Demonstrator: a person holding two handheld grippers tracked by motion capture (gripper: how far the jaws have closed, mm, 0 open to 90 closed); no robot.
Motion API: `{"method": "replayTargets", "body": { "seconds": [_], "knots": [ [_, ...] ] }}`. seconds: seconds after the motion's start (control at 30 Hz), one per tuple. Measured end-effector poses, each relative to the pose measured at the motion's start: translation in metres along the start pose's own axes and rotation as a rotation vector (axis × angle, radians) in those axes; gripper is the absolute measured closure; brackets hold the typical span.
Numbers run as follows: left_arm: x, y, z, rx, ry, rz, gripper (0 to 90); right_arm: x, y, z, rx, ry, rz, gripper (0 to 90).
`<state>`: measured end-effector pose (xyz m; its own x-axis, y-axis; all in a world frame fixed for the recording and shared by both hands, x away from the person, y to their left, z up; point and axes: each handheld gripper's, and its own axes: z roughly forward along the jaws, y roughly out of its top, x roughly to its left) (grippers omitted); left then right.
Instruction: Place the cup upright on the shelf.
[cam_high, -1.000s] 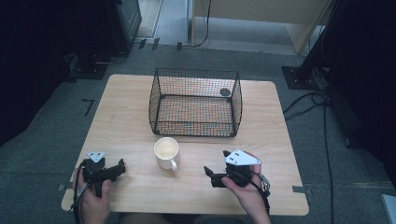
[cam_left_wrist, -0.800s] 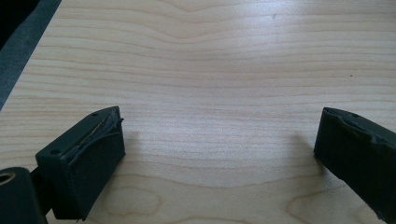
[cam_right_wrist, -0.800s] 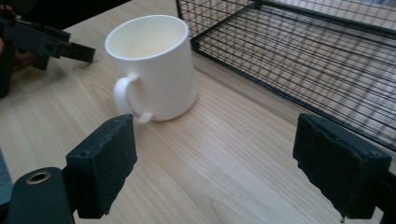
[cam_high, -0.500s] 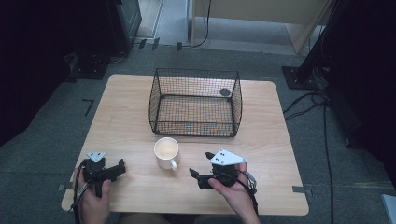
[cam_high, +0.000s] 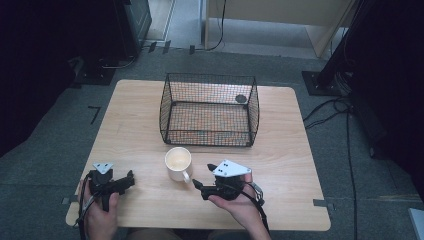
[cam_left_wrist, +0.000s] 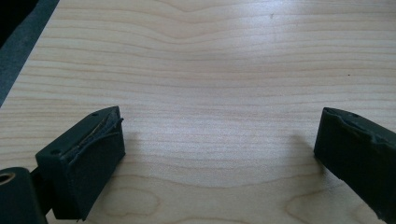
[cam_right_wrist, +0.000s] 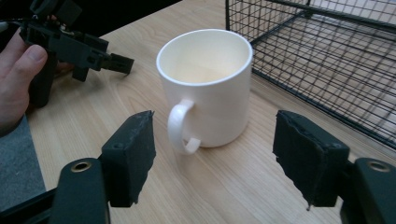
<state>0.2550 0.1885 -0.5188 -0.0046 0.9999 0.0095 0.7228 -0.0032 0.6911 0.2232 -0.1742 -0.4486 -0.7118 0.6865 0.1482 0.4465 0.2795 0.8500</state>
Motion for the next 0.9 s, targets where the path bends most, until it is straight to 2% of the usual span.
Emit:
{"method": "replayTargets", "body": {
  "seconds": [0.27, 0.5, 0.6, 0.7, 0.77, 0.9],
  "knots": [
    [0.000, 0.000, 0.000, 0.000, -0.001, 0.000, 1.9, 0.010, 0.005, 0.015, 0.020, 0.029, 0.013, 50.5],
    [0.000, 0.000, 0.000, 0.000, -0.002, 0.000, 1.9, 0.017, 0.002, 0.028, 0.051, 0.025, 0.001, 58.4],
    [0.000, 0.000, 0.000, -0.001, -0.002, 0.001, 1.9, 0.019, 0.001, 0.035, 0.070, 0.001, 0.002, 63.8],
    [0.000, 0.000, 0.000, 0.000, -0.002, 0.000, 1.8, 0.018, 0.000, 0.041, 0.089, -0.006, 0.018, 67.9],
    [0.000, 0.000, 0.000, -0.001, -0.002, 0.000, 1.8, 0.017, 0.000, 0.043, 0.095, 0.006, 0.028, 70.0],
    [0.000, 0.000, 0.000, 0.000, -0.002, 0.001, 1.9, 0.019, 0.001, 0.047, 0.107, 0.004, 0.026, 72.1]
  ]
}}
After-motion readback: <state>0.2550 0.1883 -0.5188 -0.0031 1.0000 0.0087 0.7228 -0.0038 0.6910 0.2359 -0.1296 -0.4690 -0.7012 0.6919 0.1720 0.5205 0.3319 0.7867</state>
